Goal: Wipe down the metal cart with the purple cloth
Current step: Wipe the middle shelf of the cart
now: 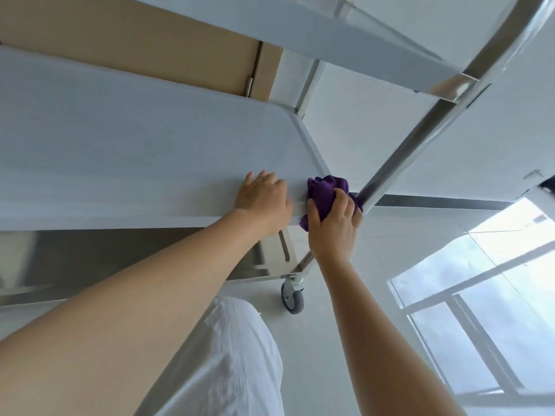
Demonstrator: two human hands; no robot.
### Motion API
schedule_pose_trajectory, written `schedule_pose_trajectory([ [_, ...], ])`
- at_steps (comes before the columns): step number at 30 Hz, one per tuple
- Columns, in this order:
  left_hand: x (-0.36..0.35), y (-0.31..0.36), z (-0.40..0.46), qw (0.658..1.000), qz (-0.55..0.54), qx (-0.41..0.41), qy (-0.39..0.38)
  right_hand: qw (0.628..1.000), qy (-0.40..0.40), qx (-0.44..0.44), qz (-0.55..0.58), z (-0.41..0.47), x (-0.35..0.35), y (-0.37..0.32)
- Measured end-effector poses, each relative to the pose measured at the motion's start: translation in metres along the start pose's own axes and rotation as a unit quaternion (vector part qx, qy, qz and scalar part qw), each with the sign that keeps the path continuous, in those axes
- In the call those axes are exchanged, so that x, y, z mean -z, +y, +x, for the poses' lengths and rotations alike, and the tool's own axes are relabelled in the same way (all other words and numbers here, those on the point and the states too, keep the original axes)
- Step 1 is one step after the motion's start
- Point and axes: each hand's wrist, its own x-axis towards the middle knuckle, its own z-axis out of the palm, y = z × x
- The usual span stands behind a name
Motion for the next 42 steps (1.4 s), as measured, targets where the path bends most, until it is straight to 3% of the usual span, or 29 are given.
schedule_pose_trajectory([
  [6, -0.027, 0.008, 0.015, 1.0, 0.013, 0.017, 0.007, 0.985, -0.094, 0.051, -0.133, 0.031, 0.003, -0.005],
  [10, -0.035, 0.01, 0.016, 0.999, 0.015, 0.02, 0.043, 0.973, -0.167, 0.04, -0.155, 0.077, -0.01, -0.012],
  [20, -0.045, 0.016, 0.025, 0.995, 0.021, 0.016, 0.101, 0.968, -0.197, 0.062, -0.144, 0.159, -0.052, -0.023],
  [27, -0.048, 0.016, 0.023, 0.994, 0.027, 0.024, 0.106, 0.969, -0.194, 0.076, -0.136, 0.186, -0.072, -0.024],
  [35, -0.041, 0.012, 0.019, 0.998, 0.009, 0.006, 0.068, 0.978, -0.166, -0.006, -0.128, 0.157, -0.041, -0.009],
  [42, -0.037, 0.013, 0.019, 0.998, 0.038, 0.012, 0.052, 0.976, -0.112, 0.082, -0.169, 0.068, -0.006, -0.002],
])
